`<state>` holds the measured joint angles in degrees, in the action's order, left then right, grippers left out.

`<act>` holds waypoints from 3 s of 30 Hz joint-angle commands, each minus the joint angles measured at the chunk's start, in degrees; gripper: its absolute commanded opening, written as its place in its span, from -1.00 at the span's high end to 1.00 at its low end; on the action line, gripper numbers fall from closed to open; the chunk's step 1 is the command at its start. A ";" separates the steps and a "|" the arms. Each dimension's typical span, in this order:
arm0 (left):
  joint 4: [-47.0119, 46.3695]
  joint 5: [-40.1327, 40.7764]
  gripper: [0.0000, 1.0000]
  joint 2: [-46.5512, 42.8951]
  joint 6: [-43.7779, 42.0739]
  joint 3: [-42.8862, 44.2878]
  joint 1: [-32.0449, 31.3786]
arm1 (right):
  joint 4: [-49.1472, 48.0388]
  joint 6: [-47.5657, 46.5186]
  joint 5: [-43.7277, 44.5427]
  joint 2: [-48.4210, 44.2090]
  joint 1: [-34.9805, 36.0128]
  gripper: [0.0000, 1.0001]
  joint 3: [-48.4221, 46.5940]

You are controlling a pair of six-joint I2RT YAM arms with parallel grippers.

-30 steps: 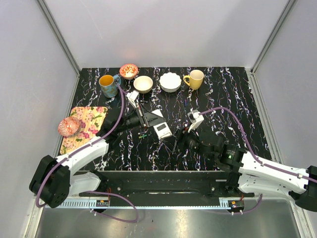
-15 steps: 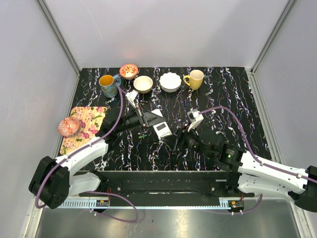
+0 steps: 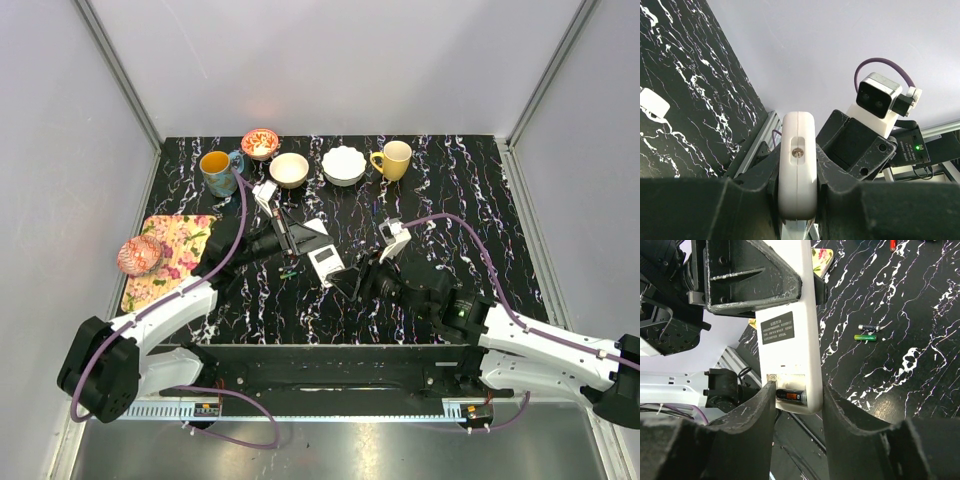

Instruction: Load the batteries into the remote control

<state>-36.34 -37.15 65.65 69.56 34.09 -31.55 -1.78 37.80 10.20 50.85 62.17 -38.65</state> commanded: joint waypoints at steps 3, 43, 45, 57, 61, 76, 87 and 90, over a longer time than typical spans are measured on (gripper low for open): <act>-4.97 -0.65 1.00 -1.66 1.37 0.72 0.00 | -0.94 0.43 -1.14 -0.31 -0.38 -0.04 0.16; -1.11 8.49 1.00 -28.63 -8.47 -21.52 4.13 | 19.19 -2.91 16.26 20.60 -19.98 -0.21 -13.99; 1.88 9.28 1.00 -31.27 -10.93 -21.60 4.13 | 18.57 -3.08 16.26 21.48 -20.25 0.17 -13.99; -1.36 10.86 1.00 -32.07 -10.59 -23.45 3.87 | 14.18 -7.38 9.15 34.02 -31.58 0.55 -22.23; -1.02 11.31 1.00 -30.41 -9.18 -23.28 3.51 | 14.08 -16.76 8.96 43.70 -32.38 0.00 -29.53; 1.61 8.05 1.00 -27.07 -10.32 -20.29 3.69 | 14.00 -21.36 7.21 65.42 -36.42 0.01 -44.31; 3.47 9.02 1.00 -26.54 -11.46 -19.85 3.78 | 15.75 -22.51 4.83 72.63 -38.00 0.16 -51.52; 3.73 8.85 1.00 -26.45 -11.55 -19.76 3.86 | 16.11 -22.33 4.66 73.51 -38.09 0.18 -52.31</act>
<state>-30.44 -28.25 39.22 59.02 11.27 -27.79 13.61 16.23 15.55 123.39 24.10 -87.92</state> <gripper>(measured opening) 0.260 0.416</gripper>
